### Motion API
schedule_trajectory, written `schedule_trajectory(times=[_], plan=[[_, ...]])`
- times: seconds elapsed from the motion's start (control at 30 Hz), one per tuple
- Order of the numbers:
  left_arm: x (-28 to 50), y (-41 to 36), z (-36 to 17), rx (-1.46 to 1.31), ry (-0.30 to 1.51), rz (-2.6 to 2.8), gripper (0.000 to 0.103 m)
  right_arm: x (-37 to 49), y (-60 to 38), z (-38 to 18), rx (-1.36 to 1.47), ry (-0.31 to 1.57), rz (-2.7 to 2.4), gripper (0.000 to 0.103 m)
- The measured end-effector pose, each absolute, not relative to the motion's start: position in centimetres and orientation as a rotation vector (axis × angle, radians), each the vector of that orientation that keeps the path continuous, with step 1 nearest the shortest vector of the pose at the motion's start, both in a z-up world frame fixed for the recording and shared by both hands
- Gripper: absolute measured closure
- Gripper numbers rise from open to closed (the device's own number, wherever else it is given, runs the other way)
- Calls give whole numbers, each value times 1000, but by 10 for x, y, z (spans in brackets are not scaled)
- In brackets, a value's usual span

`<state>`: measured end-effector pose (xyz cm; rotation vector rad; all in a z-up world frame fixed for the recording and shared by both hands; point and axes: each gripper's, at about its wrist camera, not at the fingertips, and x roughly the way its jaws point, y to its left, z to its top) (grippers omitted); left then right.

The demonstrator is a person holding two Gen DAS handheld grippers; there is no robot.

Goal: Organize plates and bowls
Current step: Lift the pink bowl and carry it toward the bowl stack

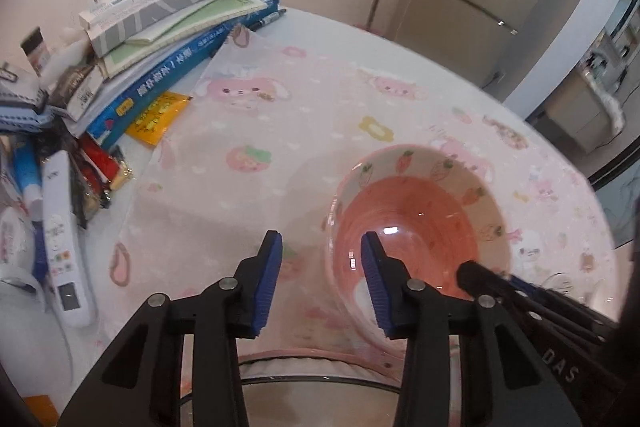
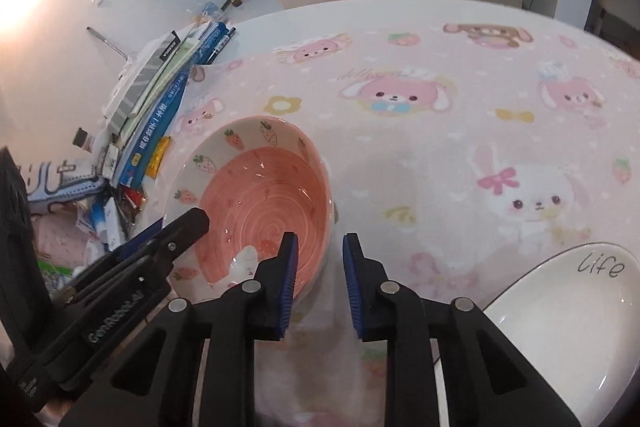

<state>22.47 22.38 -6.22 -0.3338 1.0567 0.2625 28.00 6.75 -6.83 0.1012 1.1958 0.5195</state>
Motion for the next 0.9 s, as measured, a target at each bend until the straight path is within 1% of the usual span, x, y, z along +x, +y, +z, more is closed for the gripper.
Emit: schedule_trajectory(times=[0.07,0.1,0.17,0.23,0.4,0.47,0.57,0.63,0.83,0.9], plan=[[227,220,-63,-302,1063,279,65,278,68,-68,96,1187,504,85],[227,219,-63,-294,1061,278,69,278,68,-68,101,1182,500,85],[227,219,-63,-281,1053,292,80,279,68,-70,104,1177,501,85],[228,219,-64,-283,1055,265,96,279,68,-69,102,1165,508,85],[229,218,-64,-269,1054,241,96,276,69,-71,111,1123,490,85],[227,222,-63,-296,1047,227,96,276,67,-70,111,1142,493,85],[229,215,-59,-265,1025,224,97,280,62,-72,144,1178,505,85],[227,214,-54,-274,998,211,96,281,62,-72,154,1193,518,85],[220,210,-43,-239,939,210,96,273,58,-52,145,1142,533,85],[215,213,-40,-256,929,206,96,267,52,-45,186,1152,552,85]])
